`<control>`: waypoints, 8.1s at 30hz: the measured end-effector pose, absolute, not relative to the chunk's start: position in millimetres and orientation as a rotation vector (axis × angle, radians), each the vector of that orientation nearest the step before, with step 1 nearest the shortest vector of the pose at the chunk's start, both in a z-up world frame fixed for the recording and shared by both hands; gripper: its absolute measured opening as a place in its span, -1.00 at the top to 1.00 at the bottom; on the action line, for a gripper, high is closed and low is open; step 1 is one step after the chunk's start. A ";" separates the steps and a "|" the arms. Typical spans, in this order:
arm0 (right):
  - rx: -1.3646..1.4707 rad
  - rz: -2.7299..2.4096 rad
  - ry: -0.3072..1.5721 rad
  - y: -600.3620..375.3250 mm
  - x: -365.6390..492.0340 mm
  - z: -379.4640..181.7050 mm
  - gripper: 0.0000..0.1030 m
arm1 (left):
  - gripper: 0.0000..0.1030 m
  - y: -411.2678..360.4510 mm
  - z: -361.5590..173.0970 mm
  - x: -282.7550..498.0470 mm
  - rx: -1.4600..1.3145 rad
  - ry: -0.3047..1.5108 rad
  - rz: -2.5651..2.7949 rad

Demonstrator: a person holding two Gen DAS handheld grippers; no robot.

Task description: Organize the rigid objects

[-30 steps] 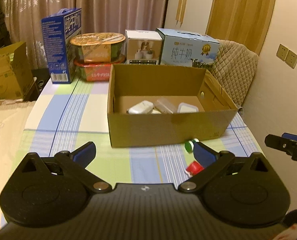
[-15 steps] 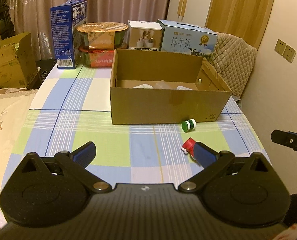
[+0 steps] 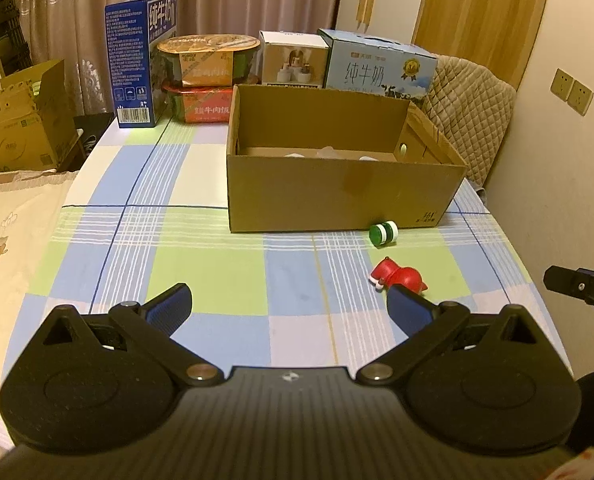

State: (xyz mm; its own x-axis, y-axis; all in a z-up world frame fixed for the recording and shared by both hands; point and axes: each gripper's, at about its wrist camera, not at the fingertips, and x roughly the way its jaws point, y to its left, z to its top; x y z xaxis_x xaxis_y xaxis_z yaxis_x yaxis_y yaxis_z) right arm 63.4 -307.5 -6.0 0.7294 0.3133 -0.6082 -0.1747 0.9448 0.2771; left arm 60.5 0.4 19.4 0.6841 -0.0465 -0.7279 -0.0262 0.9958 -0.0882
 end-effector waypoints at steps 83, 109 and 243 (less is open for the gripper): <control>-0.145 0.486 0.798 -247.0 182.4 -139.0 0.17 | -0.98 -38.4 -98.9 184.0 -0.012 0.924 -0.196; 0.057 0.270 0.795 -317.8 210.9 -130.7 0.17 | 0.19 -123.7 -143.2 271.6 -0.122 0.857 -0.123; -0.007 0.420 0.657 -234.7 245.7 19.4 0.17 | 0.48 -2.2 36.6 238.3 -0.016 0.754 -0.206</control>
State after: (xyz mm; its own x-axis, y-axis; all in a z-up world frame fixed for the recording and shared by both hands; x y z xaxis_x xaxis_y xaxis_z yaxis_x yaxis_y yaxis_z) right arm 245.7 -234.7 19.4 0.7112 0.3767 -0.5935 -0.3809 0.9161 0.1251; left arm 238.3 -2.2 36.6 0.7097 -0.1915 -0.6780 0.1803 0.9797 -0.0879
